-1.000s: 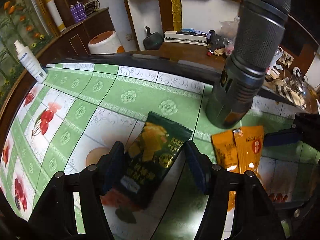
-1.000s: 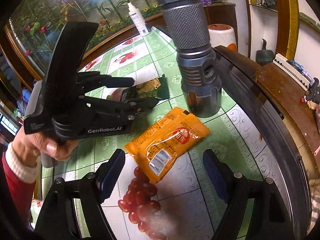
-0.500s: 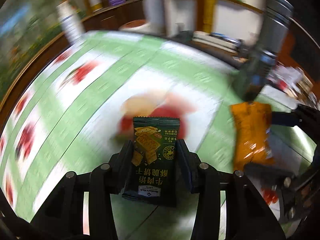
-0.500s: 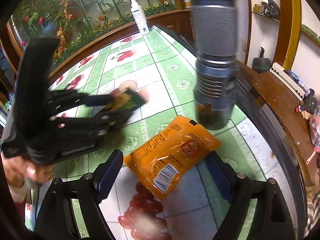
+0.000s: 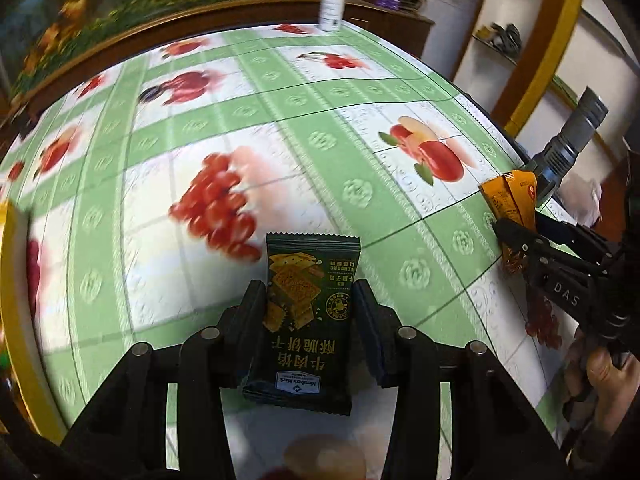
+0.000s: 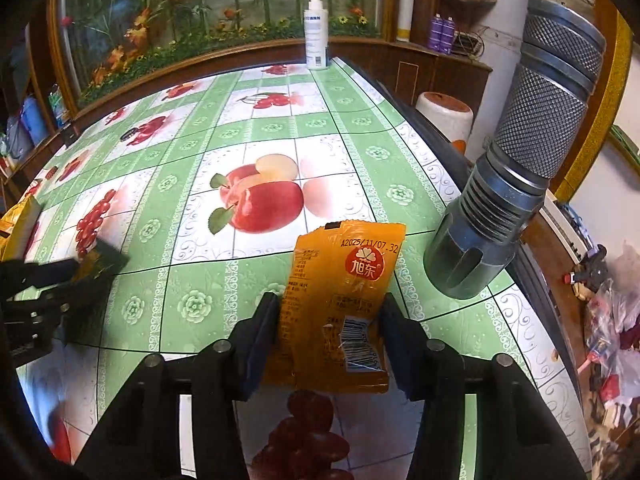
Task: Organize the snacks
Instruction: 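Carry the green packet and orange packet over the tray with both tools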
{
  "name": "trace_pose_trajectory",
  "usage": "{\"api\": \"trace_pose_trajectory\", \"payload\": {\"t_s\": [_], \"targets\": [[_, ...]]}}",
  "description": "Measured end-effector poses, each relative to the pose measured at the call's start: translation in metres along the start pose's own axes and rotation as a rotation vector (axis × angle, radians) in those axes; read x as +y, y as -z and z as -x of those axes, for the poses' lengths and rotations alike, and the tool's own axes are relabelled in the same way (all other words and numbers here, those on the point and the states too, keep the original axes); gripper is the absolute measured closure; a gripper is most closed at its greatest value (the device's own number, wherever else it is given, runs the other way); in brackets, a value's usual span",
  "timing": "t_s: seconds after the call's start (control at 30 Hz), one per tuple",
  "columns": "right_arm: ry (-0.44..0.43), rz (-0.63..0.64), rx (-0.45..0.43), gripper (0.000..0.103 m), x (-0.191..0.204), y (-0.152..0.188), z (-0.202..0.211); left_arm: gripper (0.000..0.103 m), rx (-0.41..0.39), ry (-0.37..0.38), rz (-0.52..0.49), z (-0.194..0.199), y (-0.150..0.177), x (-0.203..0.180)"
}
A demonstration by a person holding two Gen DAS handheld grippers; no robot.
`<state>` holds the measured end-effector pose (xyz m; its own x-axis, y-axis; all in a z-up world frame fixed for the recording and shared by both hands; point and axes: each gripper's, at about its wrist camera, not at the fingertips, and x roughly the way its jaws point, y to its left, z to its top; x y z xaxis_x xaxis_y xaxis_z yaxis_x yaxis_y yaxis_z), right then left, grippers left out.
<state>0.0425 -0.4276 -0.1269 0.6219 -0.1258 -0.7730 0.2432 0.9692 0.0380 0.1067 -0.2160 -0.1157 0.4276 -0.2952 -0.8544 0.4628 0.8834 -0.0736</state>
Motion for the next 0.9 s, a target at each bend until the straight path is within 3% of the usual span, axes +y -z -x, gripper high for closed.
{"api": "trace_pose_trajectory", "payload": {"t_s": [0.07, 0.17, 0.33, 0.57, 0.9], "targets": [[-0.030, -0.004, -0.007, 0.061, 0.004, 0.002, 0.004, 0.061, -0.009, 0.021, 0.043, 0.007, 0.010, 0.010], [-0.067, 0.012, -0.014, 0.062, 0.016, 0.004, 0.011, 0.061, -0.016, 0.027, 0.093, 0.016, 0.019, 0.028], [-0.152, 0.025, -0.035, 0.062, 0.040, 0.002, 0.026, 0.061, -0.043, 0.003, 0.154, 0.037, 0.034, 0.049], [-0.339, 0.006, -0.068, 0.062, 0.074, -0.008, 0.046, 0.061, -0.106, -0.037, 0.187, 0.072, 0.047, 0.064], [-0.515, 0.032, -0.075, 0.063, 0.128, -0.018, 0.065, 0.061, -0.202, -0.101, 0.269, 0.125, 0.067, 0.102]]}}
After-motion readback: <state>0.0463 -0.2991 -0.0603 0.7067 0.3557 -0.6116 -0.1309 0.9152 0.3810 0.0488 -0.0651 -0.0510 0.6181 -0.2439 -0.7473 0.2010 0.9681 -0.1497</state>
